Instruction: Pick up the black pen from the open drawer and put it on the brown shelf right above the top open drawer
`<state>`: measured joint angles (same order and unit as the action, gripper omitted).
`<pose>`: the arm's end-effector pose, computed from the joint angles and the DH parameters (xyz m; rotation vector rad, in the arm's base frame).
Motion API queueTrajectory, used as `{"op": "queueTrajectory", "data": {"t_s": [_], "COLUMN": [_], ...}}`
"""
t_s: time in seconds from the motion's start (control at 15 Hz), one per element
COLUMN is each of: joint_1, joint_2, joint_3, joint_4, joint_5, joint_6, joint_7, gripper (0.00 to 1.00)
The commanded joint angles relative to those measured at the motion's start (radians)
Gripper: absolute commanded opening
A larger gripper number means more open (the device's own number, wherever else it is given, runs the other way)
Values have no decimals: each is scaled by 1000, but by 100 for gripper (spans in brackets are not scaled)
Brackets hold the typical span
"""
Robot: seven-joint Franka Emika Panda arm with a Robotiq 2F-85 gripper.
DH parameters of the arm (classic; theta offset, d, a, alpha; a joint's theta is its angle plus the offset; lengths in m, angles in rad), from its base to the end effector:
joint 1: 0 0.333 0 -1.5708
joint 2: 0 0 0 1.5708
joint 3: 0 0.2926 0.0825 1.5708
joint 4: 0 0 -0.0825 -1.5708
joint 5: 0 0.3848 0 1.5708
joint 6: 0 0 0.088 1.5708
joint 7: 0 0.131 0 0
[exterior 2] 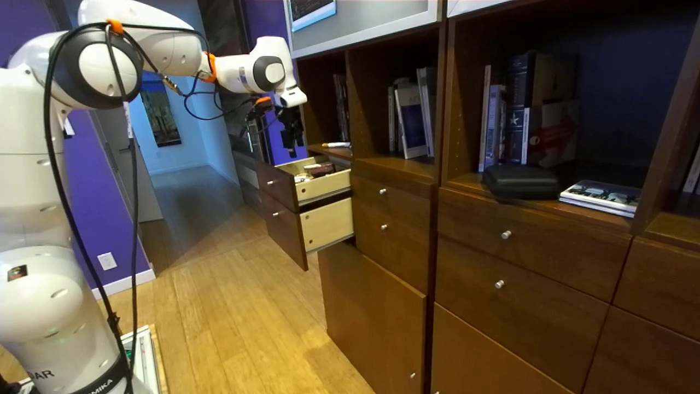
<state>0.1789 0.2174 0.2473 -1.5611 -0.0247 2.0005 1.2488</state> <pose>0.5985 0.2559 0.4978 -2.6983 1.1833 -0.1952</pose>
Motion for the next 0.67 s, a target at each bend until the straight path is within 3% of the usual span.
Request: {"op": "queueTrajectory", "data": {"t_s": [0.0,0.27,0.6], "joint_1": [33,36,45], "joint_2": [-7,-6,108], "joint_3": [-38,-40,-62], "joint_4": [5,12,114], "joint_5": [9,5,5], "joint_6": [-4,2,85], "joint_7": [-5,5,-105], "gripper": [100,100,100]}}
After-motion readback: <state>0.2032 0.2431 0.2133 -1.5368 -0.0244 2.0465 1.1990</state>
